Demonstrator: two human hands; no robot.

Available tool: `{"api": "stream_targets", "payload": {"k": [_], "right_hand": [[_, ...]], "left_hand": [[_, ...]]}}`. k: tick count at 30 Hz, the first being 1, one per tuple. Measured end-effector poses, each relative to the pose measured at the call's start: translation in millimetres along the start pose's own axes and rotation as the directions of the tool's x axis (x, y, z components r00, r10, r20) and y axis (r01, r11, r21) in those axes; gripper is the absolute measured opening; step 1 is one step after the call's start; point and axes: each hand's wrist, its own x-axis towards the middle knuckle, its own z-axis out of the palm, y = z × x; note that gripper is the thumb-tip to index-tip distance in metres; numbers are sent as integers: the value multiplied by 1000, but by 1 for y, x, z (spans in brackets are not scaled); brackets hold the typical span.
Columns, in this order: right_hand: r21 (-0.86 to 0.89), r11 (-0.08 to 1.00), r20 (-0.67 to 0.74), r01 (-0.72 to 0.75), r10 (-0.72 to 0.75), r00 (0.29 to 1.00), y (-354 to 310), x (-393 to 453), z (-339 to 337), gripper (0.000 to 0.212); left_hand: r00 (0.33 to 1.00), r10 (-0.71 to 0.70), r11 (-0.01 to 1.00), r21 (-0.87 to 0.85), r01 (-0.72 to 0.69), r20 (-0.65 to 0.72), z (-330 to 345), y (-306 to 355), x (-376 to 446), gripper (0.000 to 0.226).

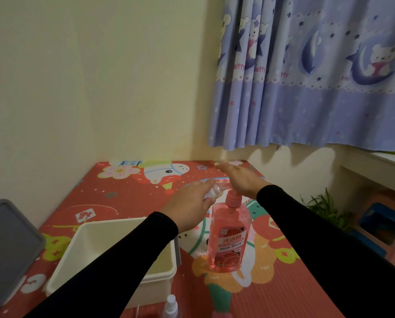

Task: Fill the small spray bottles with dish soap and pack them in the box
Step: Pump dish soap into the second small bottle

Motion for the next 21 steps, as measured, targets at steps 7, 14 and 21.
{"api": "stream_targets", "payload": {"k": [7,14,21], "right_hand": [[-89,996,28,-2,4,1000,6,2,6,55],[0,1000,-21,16,-16,1000,0,5,-5,56],[-101,995,47,17,-12,999,7,0,7,53]], "left_hand": [[999,-20,1000,-1,20,25,2,1,-2,46],[1000,-2,1000,-28,2,-4,-5,2,0,40],[997,-45,999,5,45,67,4,1,-2,52]]}}
